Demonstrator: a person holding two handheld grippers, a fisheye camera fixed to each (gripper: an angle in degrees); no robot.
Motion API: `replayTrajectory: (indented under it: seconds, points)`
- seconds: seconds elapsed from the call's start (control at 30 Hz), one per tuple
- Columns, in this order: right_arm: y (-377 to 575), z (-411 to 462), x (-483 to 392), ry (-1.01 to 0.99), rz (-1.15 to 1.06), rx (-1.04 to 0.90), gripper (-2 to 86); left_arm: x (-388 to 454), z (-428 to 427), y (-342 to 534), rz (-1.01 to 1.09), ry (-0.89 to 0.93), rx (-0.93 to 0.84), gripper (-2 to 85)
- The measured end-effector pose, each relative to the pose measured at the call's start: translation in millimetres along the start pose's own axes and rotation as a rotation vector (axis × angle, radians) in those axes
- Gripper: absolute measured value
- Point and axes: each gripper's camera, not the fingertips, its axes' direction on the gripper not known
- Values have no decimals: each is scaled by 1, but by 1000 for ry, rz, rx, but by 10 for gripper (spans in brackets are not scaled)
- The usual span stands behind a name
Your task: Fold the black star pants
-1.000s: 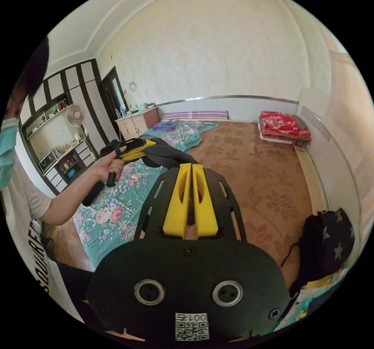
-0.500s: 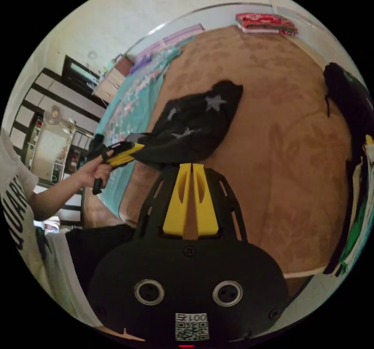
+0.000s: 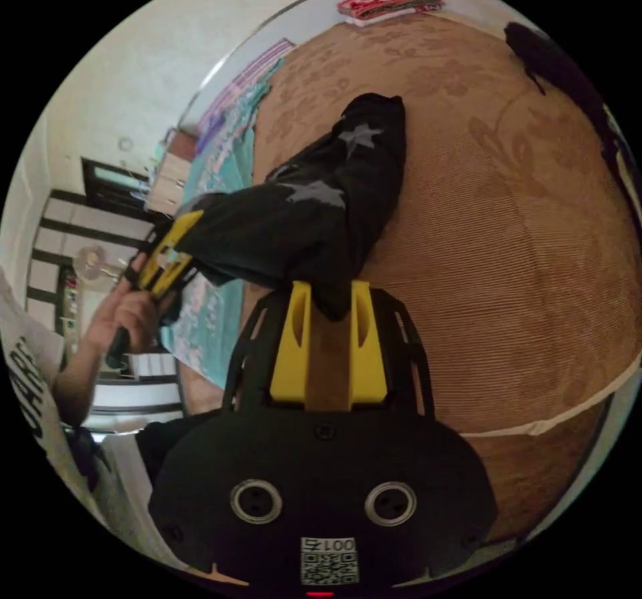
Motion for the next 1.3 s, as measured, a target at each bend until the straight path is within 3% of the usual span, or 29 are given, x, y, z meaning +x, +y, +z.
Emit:
replayTrajectory:
  seconds: [0.17,0.4,0.57,0.83,1.03,1.17,1.3]
  points:
    - [28,-45,7,-120,74,75,48,28,-14,17,-62,28,-59,-14]
    - [70,-230,-100,94,-161,58,36,131,2,93,45,40,-341,-13]
    - [54,-335,-95,200,-314,128,28,213,97,129,286,131,-462,-12]
    - [-1,-524,-86,501,-612,394,28,356,259,194,659,292,-430,-11]
    - [-4,-566,-34,733,-558,154,33,314,366,249,577,115,-438,-13]
    - [24,-512,24,977,-498,-138,33,216,429,270,279,43,-563,-13]
    - [69,-448,57,1064,-528,-442,33,157,432,299,117,-79,-543,-13]
